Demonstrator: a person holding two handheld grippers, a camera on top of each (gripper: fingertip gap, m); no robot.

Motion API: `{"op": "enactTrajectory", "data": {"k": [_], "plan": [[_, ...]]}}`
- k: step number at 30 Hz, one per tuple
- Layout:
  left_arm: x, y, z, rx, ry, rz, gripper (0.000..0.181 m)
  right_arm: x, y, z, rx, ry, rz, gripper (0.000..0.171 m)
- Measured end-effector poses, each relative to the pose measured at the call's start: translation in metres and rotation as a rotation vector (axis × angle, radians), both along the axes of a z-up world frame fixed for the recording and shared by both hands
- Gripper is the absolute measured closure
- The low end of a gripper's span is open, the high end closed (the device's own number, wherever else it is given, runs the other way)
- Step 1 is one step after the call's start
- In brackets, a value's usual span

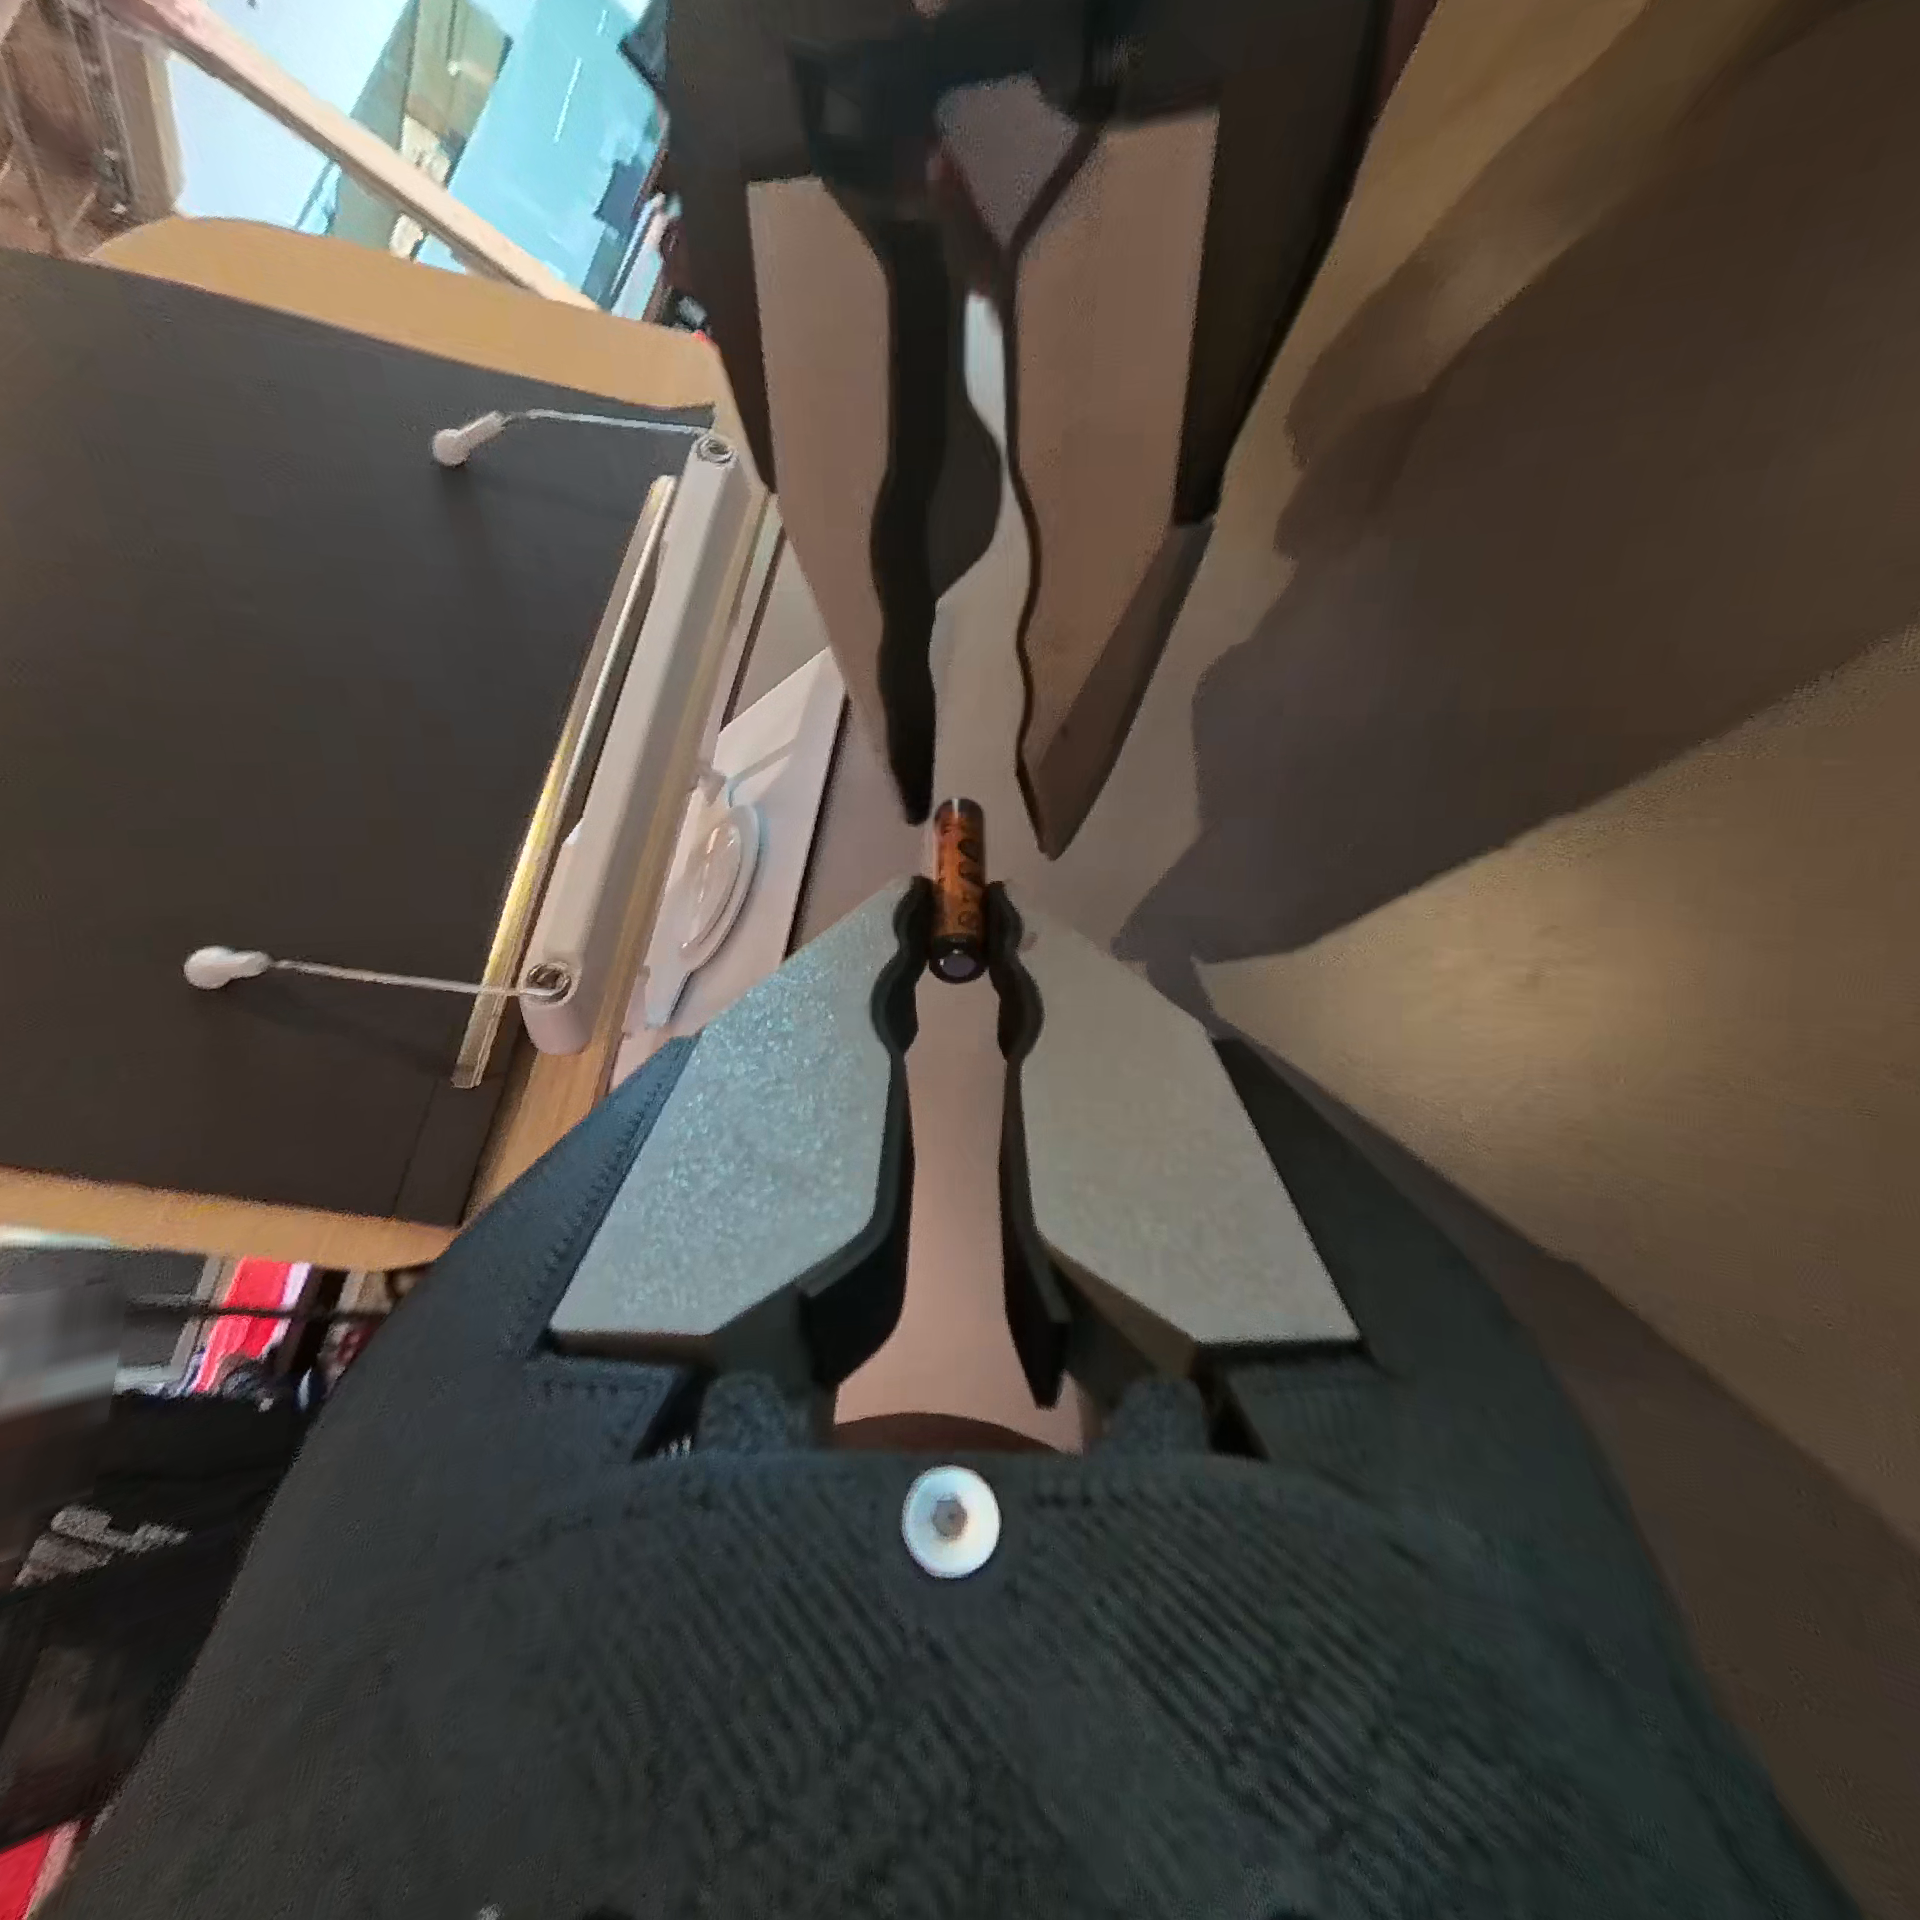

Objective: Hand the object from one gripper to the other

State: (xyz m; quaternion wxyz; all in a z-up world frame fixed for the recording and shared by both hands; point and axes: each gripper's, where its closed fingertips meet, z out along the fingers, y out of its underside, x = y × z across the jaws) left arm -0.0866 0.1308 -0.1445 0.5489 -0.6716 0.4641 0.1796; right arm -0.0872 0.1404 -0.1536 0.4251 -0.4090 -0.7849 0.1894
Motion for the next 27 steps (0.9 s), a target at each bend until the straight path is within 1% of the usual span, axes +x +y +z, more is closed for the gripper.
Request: {"op": "enactTrajectory", "data": {"k": [2,3,4,7,9,11,14,15,16,18,20,22,24,27], "plan": [[0.006,-0.006,-0.002,-0.023,-0.001,-0.053,0.173,-0.001,-0.001,-0.002,0.089,0.005,0.015,0.153],[0.007,-0.008,-0.001,-0.028,-0.012,-0.064,0.173,-0.001,-0.005,-0.004,0.107,0.001,0.036,0.158],[0.008,-0.010,0.000,-0.042,-0.029,-0.077,0.173,0.000,-0.009,-0.006,0.108,-0.009,0.052,0.160],[0.009,-0.013,-0.002,-0.079,-0.051,-0.100,0.173,0.001,-0.014,-0.002,0.103,-0.002,0.072,0.160],[0.010,-0.014,-0.005,-0.099,-0.057,-0.106,0.173,0.002,-0.016,-0.002,0.093,-0.007,0.083,0.157],[0.009,-0.013,-0.007,-0.108,-0.065,-0.103,0.173,0.002,-0.017,-0.006,0.095,-0.023,0.087,0.163],[0.008,-0.011,-0.012,-0.135,-0.092,-0.086,0.165,0.002,-0.014,-0.012,0.027,-0.064,0.061,0.163],[0.004,-0.008,-0.013,-0.143,-0.101,-0.059,0.163,0.001,-0.011,-0.013,-0.032,-0.073,0.028,0.163],[-0.001,-0.006,-0.014,-0.147,-0.106,-0.029,0.150,0.000,-0.003,-0.014,-0.113,-0.084,-0.027,0.164],[-0.009,-0.002,-0.013,-0.149,-0.118,0.014,0.140,0.003,0.006,-0.016,-0.349,-0.126,-0.103,0.164],[-0.018,0.003,-0.009,-0.090,-0.065,0.053,0.142,0.008,-0.002,-0.013,-0.650,-0.172,-0.091,0.165],[-0.021,0.004,-0.003,0.008,0.057,0.060,0.143,0.012,-0.009,-0.006,-0.894,-0.207,-0.084,0.165],[-0.014,0.001,0.003,0.089,0.144,0.026,0.146,0.014,-0.015,0.000,-1.050,-0.236,-0.067,0.165],[-0.006,0.000,0.012,0.180,0.239,0.000,0.148,0.017,-0.020,0.002,-1.171,-0.270,-0.068,0.165]]}}
